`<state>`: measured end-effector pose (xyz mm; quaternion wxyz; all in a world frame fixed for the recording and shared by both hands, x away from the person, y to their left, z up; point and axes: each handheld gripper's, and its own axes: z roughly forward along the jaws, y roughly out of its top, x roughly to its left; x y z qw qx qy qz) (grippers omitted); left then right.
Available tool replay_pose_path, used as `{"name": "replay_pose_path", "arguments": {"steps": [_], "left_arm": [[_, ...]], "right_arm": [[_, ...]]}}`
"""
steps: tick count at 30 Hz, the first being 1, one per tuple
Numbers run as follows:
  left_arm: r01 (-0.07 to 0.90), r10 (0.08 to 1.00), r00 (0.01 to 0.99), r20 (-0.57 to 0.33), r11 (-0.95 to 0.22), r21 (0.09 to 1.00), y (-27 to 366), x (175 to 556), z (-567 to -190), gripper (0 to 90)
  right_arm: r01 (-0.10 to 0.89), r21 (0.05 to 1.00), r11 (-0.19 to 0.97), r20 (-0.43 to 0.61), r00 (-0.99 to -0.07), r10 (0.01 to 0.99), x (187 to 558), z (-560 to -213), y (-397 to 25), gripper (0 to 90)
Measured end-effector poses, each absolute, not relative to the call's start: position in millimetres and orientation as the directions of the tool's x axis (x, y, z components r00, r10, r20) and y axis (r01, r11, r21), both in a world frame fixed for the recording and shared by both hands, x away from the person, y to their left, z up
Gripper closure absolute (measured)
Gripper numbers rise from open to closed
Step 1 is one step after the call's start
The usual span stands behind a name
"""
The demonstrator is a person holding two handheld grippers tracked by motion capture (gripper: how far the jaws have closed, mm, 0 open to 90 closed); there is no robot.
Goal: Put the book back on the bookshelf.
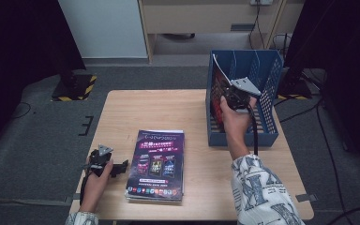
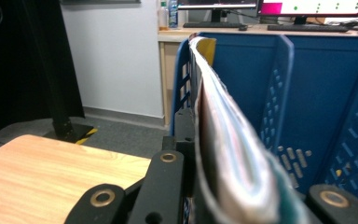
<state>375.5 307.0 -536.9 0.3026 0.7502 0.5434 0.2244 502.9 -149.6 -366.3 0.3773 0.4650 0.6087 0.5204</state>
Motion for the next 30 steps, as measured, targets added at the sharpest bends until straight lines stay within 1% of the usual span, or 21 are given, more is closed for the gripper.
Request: {"name": "replay_pose_path", "arguments": {"steps": [7, 14, 20, 24, 30], "left_arm": [[0.679, 0.951, 0.309, 0.007, -0.226, 0.698, 306.8, 375.5, -536.9, 0.0], [0.679, 0.951, 0.309, 0.006, -0.225, 0.698, 306.5, 375.8, -536.9, 0.0], [0.679, 0.951, 0.31, 0.006, -0.226, 0.698, 306.5, 375.9, -536.9, 0.0], [0.679, 0.95, 0.312, 0.006, -0.227, 0.698, 306.5, 376.0, -536.9, 0.0], [0.679, 0.95, 0.312, 0.007, -0.228, 0.698, 306.4, 376.0, -536.9, 0.0]], "right_arm": [[0.156, 0.988, 0.009, 0.031, -0.25, 0.968, 508.0, -358.1, -152.8, 87.1], [0.127, 0.991, 0.037, -0.01, -0.208, 0.978, 514.2, -352.1, -147.3, 87.1], [0.13, 0.99, 0.058, -0.034, -0.182, 0.983, 521.2, -361.0, -140.2, 87.1], [0.129, 0.988, 0.08, -0.055, -0.186, 0.981, 522.5, -366.2, -134.1, 87.0], [0.136, 0.987, 0.081, -0.054, -0.194, 0.98, 519.0, -373.4, -125.3, 86.8]]}}
